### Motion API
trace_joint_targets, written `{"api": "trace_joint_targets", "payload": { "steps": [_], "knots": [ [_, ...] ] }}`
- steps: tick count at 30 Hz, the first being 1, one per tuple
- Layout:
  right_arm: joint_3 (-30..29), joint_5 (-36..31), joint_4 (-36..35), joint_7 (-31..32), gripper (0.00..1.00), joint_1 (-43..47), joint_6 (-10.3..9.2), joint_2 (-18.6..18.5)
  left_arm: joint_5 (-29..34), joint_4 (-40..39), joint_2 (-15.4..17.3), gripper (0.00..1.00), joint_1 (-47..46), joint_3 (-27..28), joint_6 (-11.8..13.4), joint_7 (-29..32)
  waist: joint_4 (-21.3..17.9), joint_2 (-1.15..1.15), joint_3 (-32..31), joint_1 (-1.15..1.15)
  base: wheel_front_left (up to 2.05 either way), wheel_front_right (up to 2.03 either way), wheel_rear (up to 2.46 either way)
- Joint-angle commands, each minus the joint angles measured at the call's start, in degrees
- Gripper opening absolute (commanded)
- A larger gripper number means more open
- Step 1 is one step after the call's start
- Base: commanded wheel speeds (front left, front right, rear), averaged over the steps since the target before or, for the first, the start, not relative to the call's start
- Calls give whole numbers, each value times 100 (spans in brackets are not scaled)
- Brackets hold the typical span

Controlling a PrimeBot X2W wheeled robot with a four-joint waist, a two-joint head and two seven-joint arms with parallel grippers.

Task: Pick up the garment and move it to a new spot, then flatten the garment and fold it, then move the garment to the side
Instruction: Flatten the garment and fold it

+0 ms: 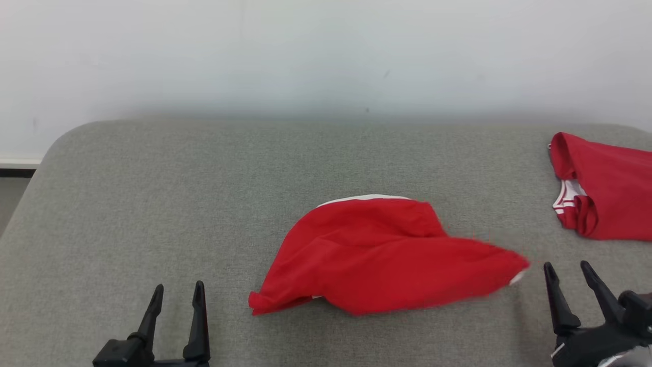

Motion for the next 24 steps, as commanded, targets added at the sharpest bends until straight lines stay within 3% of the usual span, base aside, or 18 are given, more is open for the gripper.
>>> {"api": "trace_joint_targets", "payload": {
  "steps": [1,15,24],
  "knots": [
    [-52,-24,-54,-27,100,93,-15,24,24,-8,-1,100,95,31,-6,-18,-63,0,-47,0,0,0,0],
    [-838,-275,-1009,-17,100,963,-15,585,184,-130,-1,100,270,344,-54,-18,-219,0,-168,0,0,0,0],
    [-955,-386,-1265,28,100,1341,-15,849,470,-250,61,100,442,298,-101,-18,-192,0,-208,0,0,0,0]
  ]
}}
